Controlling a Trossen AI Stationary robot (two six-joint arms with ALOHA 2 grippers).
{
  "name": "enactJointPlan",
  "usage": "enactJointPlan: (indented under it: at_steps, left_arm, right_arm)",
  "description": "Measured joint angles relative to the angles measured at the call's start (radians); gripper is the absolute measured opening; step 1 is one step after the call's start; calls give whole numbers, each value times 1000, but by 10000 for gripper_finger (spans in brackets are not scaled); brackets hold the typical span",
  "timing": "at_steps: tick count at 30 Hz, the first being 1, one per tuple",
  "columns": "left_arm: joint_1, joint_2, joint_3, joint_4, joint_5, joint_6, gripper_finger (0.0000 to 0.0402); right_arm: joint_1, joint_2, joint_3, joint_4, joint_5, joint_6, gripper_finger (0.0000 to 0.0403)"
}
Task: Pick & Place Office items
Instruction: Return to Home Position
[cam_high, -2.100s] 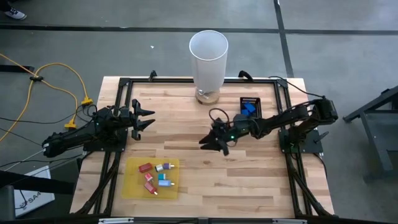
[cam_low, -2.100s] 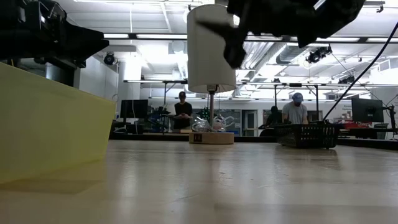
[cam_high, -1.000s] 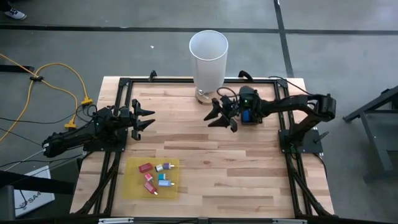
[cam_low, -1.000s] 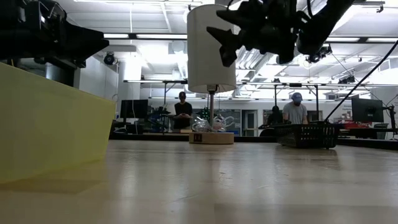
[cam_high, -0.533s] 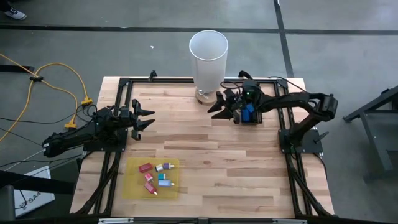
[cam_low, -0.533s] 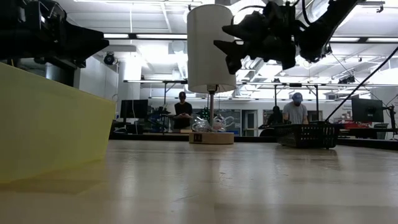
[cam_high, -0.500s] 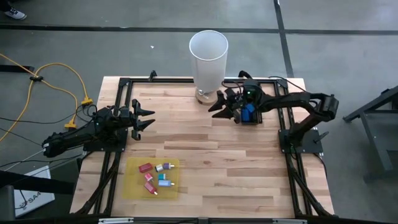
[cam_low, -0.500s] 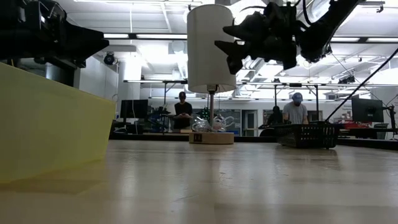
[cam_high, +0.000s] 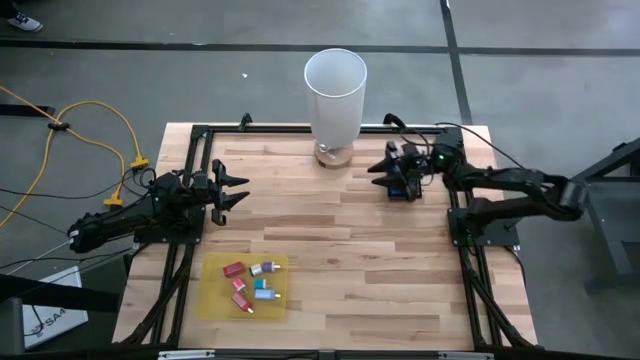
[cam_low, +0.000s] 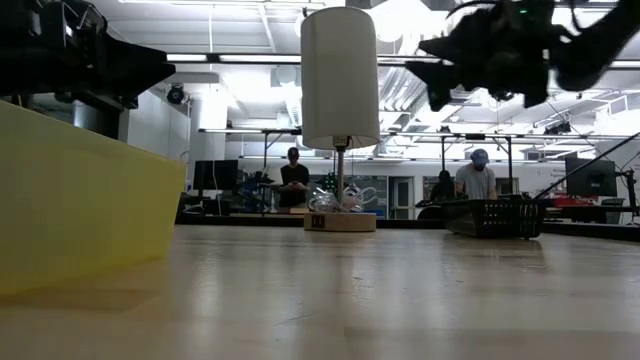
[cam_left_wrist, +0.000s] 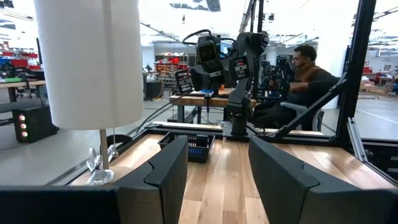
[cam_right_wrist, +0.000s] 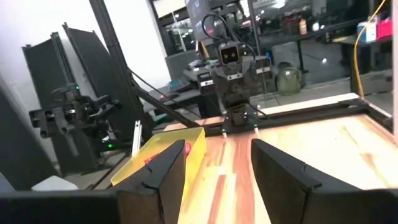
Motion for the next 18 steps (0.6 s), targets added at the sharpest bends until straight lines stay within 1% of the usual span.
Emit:
enactJointPlan:
  at_steps: [7, 13, 18]
  left_arm:
    - [0, 0, 0, 0, 0, 0, 163]
    - [0, 0, 0, 0, 0, 0, 163]
    - [0, 0, 0, 0, 0, 0, 163]
  right_arm:
    - [-22, -108, -119, 1, 43, -21, 169]
    - [-23, -127, -182, 1, 96, -38, 169]
    - [-23, -127, -193, 3, 104, -42, 169]
